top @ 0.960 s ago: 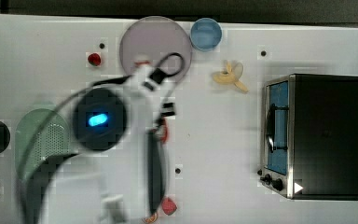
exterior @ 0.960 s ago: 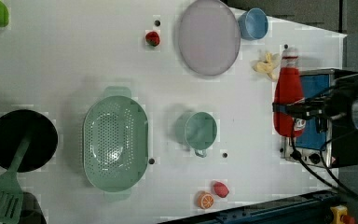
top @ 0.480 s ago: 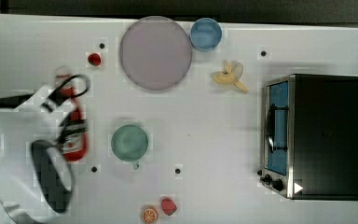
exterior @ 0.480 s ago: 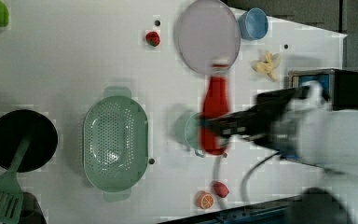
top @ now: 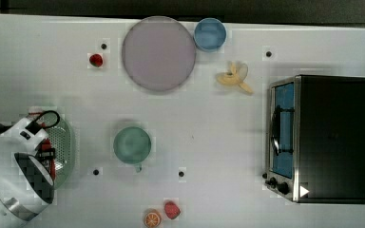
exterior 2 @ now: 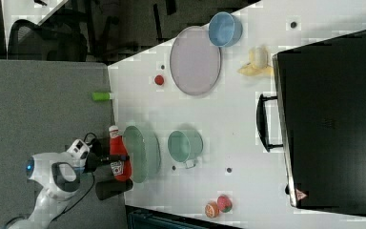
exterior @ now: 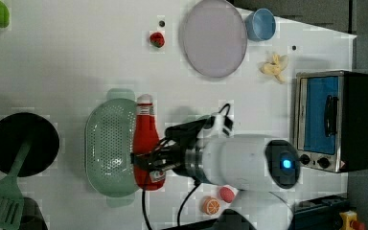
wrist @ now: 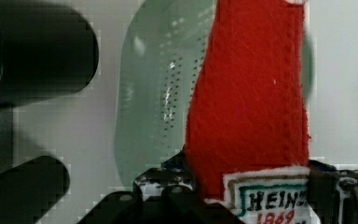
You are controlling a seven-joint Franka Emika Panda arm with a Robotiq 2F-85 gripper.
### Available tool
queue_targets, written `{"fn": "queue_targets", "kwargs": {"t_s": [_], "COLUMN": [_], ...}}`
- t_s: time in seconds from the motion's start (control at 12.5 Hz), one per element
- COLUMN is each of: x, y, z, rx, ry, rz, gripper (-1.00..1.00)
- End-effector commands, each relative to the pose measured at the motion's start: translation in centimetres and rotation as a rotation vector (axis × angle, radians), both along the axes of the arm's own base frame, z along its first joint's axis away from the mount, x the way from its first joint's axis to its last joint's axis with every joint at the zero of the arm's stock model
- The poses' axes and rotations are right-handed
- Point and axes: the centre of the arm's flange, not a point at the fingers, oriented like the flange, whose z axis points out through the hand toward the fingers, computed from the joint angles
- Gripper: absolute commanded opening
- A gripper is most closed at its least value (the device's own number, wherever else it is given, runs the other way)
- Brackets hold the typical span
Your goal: Pick Ketchup from the table and place it in strainer.
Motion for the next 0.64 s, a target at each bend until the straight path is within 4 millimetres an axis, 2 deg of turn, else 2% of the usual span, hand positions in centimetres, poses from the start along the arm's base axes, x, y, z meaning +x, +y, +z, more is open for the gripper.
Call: {"fn": "queue_targets", "kwargs": {"t_s": [0.08,0.32,0.4,0.56,0.64], "x": [0.6,-0.4,-0.5,-0.5,0.0], "y": [1.2,2.2,2.3,1.9,1.8], "z": [-1.0,-4.4,-4.9,-5.4,-5.0], "rx": [0.039,0.046,0.037,0.013,0.036], "ry": [-0.037,0.021,0.024,0.004,-0.019], "rz": [-0.075,-0.168,-0.172,-0.144,-0.155], "gripper": [0.25,0.25,0.33,0.75,0.97]}}
